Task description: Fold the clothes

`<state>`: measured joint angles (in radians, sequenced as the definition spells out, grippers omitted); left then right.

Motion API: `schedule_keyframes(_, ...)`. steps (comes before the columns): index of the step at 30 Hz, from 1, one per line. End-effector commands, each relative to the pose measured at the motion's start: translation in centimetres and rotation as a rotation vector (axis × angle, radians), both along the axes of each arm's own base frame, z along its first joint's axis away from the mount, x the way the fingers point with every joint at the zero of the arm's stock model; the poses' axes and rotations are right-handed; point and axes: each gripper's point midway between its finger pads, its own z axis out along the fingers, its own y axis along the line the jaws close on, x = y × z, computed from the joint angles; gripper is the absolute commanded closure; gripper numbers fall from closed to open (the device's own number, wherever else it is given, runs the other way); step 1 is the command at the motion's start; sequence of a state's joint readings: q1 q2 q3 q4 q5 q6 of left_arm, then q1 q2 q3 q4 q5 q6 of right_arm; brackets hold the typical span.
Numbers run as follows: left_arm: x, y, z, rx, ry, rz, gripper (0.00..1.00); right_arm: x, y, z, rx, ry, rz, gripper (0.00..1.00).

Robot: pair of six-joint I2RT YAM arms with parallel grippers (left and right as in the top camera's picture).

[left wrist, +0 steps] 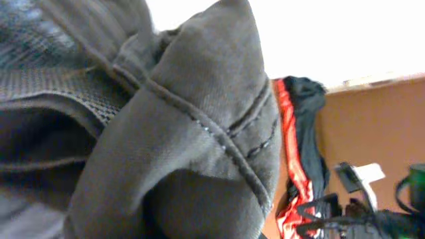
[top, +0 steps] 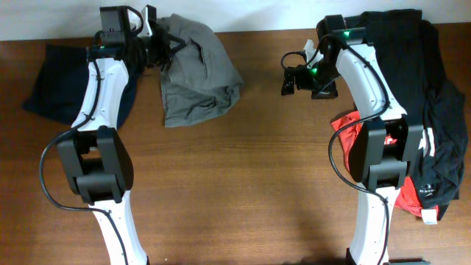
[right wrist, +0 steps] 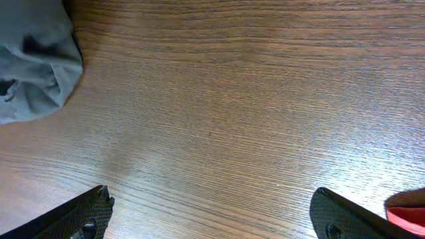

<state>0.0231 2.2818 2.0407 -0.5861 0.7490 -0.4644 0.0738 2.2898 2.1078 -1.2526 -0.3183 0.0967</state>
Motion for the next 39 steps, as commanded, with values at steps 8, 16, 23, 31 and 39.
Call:
schedule_keyframes(8,-3.8,4.2,-5.0,0.346,0.158,0.001,1.0,0.1,-0.1,2.0,-0.015,-0.047,0.011,0.01)
schedule_keyframes(16,-6.2,4.9,-6.6,0.521,0.13,-0.199,0.96,0.1,-0.1,2.0,-0.015,-0.047,0.011,0.01)
schedule_keyframes(23,-7.5,7.4,-8.9,0.683,0.201,-0.206,0.9,0.0,-0.1,2.0,-0.015,-0.046,0.011,0.01)
schedule_keyframes(31,-8.7,9.3,-11.2,0.804,0.243,-0.238,0.46,0.0,-0.1,2.0,-0.015,-0.045,0.011,0.01)
schedule_keyframes(39,-8.0,9.3,-12.4,0.853,0.157,-0.33,0.31,0.0,-0.1,2.0,-0.015,-0.045,0.011,0.01)
